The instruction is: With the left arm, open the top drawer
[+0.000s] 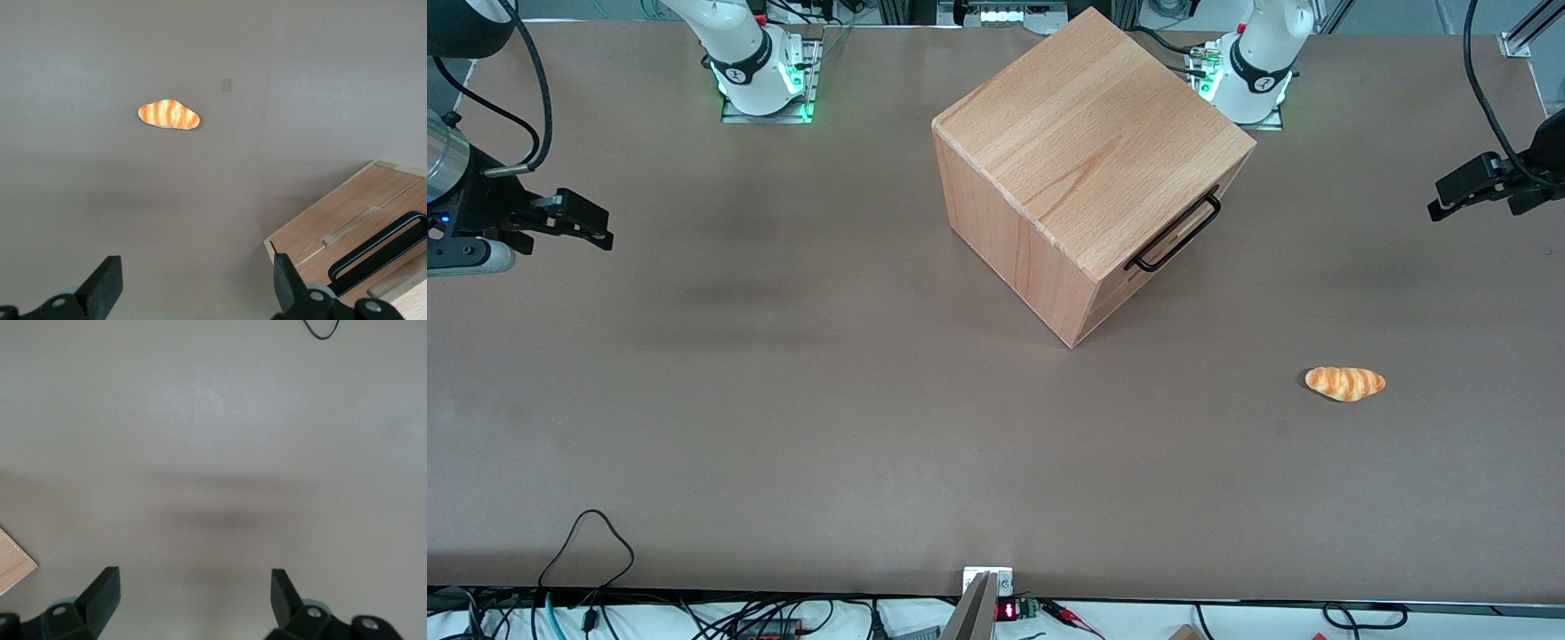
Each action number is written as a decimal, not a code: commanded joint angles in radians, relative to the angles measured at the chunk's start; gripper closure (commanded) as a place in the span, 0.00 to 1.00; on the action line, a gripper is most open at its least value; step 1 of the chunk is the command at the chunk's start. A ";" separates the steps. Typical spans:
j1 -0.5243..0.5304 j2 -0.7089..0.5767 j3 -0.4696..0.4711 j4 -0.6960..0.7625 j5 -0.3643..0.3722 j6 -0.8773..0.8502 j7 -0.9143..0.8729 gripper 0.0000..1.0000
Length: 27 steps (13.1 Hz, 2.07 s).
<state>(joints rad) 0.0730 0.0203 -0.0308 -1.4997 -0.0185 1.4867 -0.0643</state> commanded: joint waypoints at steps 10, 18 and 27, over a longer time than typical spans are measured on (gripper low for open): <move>0.004 0.009 -0.001 0.027 0.011 -0.023 0.050 0.00; -0.015 0.061 -0.038 0.015 -0.047 -0.025 0.053 0.00; -0.022 0.251 -0.227 0.013 -0.221 -0.019 0.162 0.00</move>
<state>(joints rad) 0.0436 0.2155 -0.2525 -1.5036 -0.1526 1.4775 0.0503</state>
